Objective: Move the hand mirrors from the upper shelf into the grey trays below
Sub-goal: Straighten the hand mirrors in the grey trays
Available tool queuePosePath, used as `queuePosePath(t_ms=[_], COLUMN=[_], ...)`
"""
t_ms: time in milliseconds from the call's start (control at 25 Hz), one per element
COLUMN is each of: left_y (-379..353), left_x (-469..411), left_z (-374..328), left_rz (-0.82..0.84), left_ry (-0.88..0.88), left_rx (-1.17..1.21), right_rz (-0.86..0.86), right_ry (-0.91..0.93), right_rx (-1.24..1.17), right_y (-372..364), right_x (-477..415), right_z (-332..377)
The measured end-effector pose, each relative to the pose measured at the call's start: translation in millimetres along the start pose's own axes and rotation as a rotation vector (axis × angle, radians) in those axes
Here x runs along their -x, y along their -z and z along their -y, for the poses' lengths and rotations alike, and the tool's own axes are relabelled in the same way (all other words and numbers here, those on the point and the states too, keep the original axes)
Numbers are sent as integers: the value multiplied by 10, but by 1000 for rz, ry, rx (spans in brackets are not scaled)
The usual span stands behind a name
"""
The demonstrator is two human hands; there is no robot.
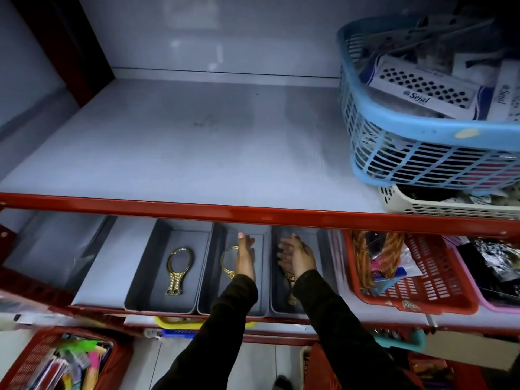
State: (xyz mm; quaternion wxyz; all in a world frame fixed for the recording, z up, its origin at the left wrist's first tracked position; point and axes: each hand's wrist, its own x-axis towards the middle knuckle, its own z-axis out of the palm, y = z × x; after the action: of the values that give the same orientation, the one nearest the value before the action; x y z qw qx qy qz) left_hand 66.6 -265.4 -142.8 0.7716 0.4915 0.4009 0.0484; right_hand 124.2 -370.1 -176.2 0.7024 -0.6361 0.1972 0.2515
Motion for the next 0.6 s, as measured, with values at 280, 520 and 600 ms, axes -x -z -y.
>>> queuePosePath(t_ms=[280,520,600], left_y=[537,679,707], left_x=[-44,-67,-81], left_z=[-109,-92,-109], left_rz=[-92,-58,-45], left_ry=[321,337,387], left_rx=[137,13,-3], right_rz=[83,-20,-25], right_ry=[-207,-333,-348], right_rx=[262,217,165], right_y=[-835,-849,-851], right_x=[12,-14,-3], right_z=[-481,-769,-793])
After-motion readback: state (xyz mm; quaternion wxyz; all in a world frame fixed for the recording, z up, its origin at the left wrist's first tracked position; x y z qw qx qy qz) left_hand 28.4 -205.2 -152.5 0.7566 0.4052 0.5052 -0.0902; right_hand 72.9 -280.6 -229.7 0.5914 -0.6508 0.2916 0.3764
